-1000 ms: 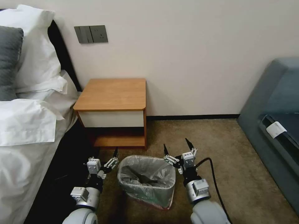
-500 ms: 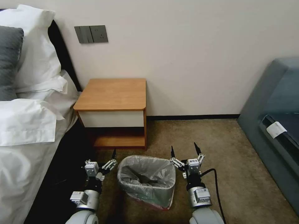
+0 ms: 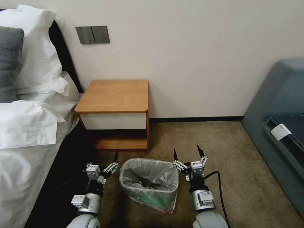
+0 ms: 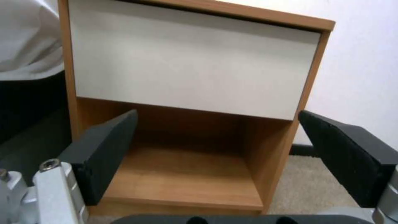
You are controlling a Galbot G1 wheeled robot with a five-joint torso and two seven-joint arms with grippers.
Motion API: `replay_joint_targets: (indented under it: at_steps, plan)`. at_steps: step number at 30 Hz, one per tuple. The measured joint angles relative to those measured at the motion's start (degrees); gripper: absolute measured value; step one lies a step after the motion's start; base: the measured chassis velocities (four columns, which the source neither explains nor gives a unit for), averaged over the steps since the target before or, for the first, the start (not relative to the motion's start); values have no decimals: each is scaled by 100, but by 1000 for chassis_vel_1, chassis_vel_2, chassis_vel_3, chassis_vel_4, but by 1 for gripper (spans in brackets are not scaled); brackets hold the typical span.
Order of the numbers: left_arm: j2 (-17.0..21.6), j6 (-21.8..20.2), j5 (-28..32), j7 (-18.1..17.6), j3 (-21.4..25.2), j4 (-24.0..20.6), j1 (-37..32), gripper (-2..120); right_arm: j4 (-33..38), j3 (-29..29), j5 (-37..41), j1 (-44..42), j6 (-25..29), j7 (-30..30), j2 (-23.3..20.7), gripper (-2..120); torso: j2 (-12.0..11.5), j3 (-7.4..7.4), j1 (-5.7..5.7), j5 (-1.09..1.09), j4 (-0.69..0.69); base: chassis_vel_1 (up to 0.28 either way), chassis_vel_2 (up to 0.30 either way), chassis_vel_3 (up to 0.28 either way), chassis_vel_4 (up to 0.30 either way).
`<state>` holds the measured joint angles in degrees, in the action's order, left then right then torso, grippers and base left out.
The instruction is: Pick up the garbage bag from the table and place it over the trash can.
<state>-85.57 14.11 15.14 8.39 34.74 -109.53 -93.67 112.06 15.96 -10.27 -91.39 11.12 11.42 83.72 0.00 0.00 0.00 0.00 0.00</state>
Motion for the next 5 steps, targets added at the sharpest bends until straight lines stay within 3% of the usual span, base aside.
replay_joint_targets:
  at_steps: [5]
  plan:
    - [0,-3,1,-2,-1,-2,0,97,1,-2,2,1,-4,-2,-2,100,0,0,0,0,0,0,0,0,0]
